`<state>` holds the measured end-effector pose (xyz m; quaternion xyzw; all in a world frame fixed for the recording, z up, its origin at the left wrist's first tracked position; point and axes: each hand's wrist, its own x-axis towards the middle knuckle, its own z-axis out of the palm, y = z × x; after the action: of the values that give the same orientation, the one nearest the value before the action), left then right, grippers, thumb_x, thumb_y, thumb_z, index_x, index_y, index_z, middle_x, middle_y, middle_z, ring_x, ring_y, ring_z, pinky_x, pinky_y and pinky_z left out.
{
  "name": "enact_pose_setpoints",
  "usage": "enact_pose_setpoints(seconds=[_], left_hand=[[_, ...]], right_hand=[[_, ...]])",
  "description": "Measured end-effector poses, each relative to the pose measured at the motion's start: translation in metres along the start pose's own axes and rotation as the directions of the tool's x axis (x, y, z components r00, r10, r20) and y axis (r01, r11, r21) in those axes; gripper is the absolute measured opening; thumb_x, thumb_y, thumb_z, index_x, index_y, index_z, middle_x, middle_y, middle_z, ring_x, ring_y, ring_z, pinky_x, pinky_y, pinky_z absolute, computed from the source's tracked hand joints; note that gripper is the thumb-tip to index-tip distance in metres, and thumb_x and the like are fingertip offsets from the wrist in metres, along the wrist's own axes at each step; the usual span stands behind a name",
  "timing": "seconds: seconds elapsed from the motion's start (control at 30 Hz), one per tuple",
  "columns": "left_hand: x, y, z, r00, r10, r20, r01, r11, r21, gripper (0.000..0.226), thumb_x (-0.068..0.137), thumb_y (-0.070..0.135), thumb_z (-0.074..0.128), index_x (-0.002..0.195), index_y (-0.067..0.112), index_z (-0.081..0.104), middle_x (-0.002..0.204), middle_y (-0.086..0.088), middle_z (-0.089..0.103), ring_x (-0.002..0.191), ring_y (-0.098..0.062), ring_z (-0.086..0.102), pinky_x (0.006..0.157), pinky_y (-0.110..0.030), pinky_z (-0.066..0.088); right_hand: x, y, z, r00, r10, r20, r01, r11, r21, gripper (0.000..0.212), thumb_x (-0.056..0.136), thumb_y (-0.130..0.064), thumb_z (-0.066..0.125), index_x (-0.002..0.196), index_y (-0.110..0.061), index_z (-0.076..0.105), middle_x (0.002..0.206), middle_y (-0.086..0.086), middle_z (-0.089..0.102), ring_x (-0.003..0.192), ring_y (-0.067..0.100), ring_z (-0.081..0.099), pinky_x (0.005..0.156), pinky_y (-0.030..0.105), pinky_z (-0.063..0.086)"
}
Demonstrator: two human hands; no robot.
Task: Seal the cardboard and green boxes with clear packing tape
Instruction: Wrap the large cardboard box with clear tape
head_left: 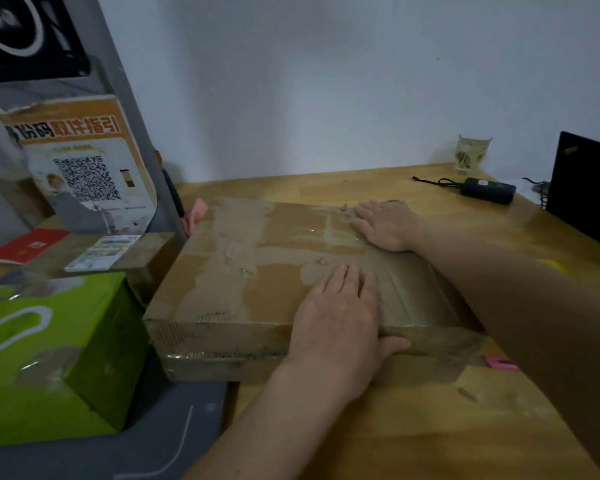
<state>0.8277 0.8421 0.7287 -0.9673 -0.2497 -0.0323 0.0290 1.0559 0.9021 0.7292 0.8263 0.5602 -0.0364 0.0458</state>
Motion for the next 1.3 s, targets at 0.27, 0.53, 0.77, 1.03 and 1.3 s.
enact_pose_setpoints(seconds=[0.27,0.53,0.77,1.03,1.3], left_hand=[[-0.012,-0.024,-0.024,0.977,0.055,0.208,-0.017,0.984,-0.18,0.088,0.095,0.066,0.035,0.157,0.016,-0.002,0.164,0.001,-0.009,0.151,-0.014,-0.008,0.12,-0.032,-0.002],[0.005,-0.123,-0.033,0.908,-0.182,0.377,0.219,0.974,-0.058,0.108,0.073,0.083,0.001,0.156,0.014,-0.01,0.163,-0.002,-0.015,0.15,-0.017,-0.014,0.119,-0.036,-0.004],[0.082,-0.155,-0.02,0.934,-0.202,0.293,0.203,0.979,0.027,0.091,0.091,0.074,0.009,0.156,0.012,-0.006,0.164,-0.003,-0.013,0.15,-0.015,-0.011,0.119,-0.038,-0.003],[0.095,-0.145,-0.013,0.952,-0.24,0.19,0.25,0.968,-0.035,0.085,0.095,0.07,0.011,0.157,0.013,0.001,0.165,-0.002,-0.005,0.151,-0.016,-0.004,0.12,-0.036,0.0],[0.007,-0.129,-0.027,0.806,-0.563,-0.185,0.521,0.822,-0.231,0.074,0.091,0.071,0.033,0.147,0.023,0.036,0.15,-0.006,0.038,0.133,-0.028,0.041,0.111,-0.046,0.034]], right_hand=[[-0.124,-0.049,-0.006,0.998,-0.042,0.054,0.036,0.993,0.111,0.08,0.091,-0.064,-0.002,0.155,-0.015,-0.002,0.163,0.005,-0.006,0.149,0.017,-0.005,0.119,0.033,-0.001],[-0.179,-0.071,0.013,0.991,-0.041,-0.126,0.05,0.996,0.07,0.11,0.06,-0.077,-0.026,0.154,-0.025,-0.005,0.162,-0.002,-0.009,0.148,0.008,-0.004,0.107,0.022,-0.009],[-0.181,-0.06,0.006,0.992,-0.112,-0.053,0.117,0.987,0.112,0.106,0.056,-0.086,-0.021,0.151,-0.04,-0.012,0.156,-0.02,-0.019,0.134,-0.01,-0.015,0.107,0.021,-0.012],[-0.183,-0.06,0.008,0.985,-0.081,-0.154,0.11,0.975,0.191,0.092,0.064,-0.082,-0.021,0.148,-0.05,-0.002,0.156,-0.025,-0.007,0.138,-0.01,-0.008,0.109,0.021,-0.011],[-0.179,-0.029,0.01,0.859,0.402,-0.318,-0.2,0.834,0.514,0.065,0.094,-0.059,0.039,0.144,-0.019,0.038,0.15,0.005,0.039,0.136,0.025,0.036,0.109,0.045,0.035]])
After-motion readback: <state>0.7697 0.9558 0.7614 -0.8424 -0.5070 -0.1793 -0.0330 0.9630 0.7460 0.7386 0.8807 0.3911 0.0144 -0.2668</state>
